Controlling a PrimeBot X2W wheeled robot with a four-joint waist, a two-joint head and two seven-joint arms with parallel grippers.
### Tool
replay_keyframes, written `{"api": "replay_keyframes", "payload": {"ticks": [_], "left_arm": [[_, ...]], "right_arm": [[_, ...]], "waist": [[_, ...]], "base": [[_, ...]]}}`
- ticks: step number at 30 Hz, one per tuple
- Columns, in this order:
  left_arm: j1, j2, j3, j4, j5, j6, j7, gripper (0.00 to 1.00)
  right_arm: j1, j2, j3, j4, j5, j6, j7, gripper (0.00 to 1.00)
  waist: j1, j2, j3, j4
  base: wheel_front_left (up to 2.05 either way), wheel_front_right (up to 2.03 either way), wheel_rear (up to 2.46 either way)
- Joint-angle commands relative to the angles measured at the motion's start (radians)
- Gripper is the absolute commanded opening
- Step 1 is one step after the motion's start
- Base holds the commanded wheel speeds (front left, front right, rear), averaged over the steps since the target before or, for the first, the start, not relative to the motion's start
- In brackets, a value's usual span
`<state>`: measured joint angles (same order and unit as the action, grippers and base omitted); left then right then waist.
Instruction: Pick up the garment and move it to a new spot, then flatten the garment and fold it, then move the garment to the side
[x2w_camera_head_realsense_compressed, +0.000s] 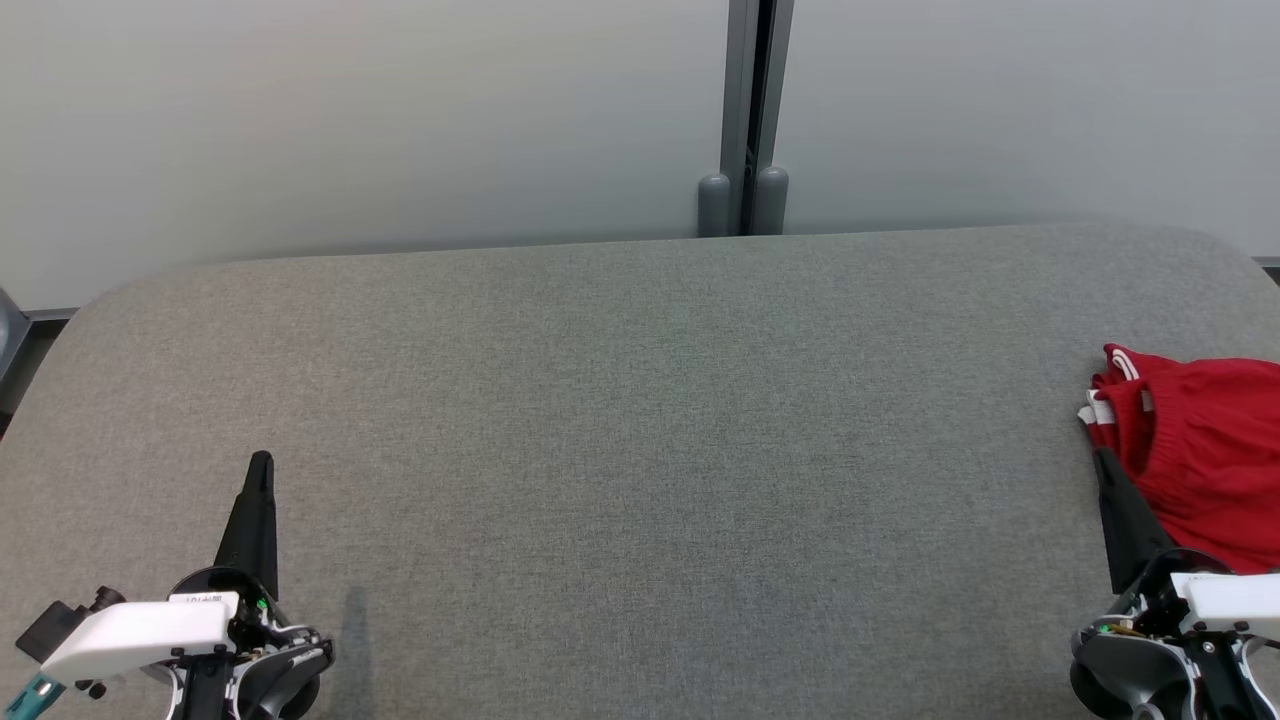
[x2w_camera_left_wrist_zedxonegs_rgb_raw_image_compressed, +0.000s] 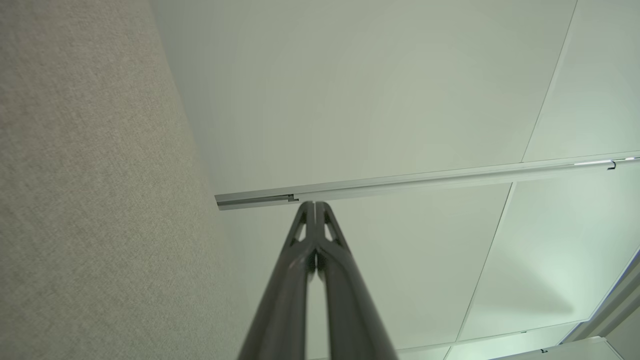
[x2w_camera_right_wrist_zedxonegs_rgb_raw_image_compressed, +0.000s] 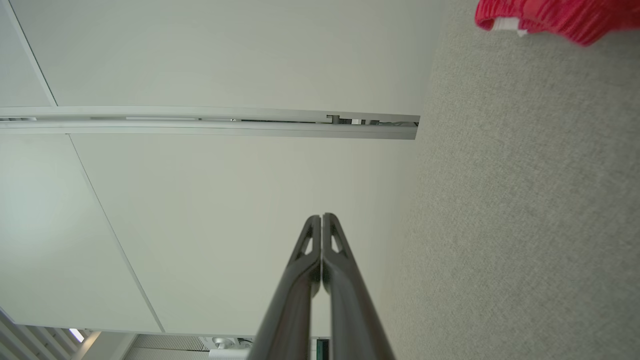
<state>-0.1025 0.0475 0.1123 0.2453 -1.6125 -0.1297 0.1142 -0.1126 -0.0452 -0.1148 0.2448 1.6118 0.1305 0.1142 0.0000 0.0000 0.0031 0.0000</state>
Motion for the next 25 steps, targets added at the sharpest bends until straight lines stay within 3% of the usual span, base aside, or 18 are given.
{"api": "replay_keyframes", "payload": {"ticks": [1, 25], "left_arm": [[-0.012, 0.005, 0.004, -0.003, -0.001, -0.004, 0.003, 0.0], [-0.012, 0.005, 0.004, -0.003, -0.001, -0.004, 0.003, 0.0]], "right_arm": [[0.009, -0.01, -0.001, -0.004, 0.002, 0.0, 0.003, 0.0], [0.009, -0.01, -0.001, -0.004, 0.003, 0.0, 0.003, 0.0]], "waist": [[0.0, 0.0, 0.0, 0.0], [0.0, 0.0, 0.0, 0.0]], "base": [[0.0, 0.0, 0.0], [0.0, 0.0, 0.0]]}}
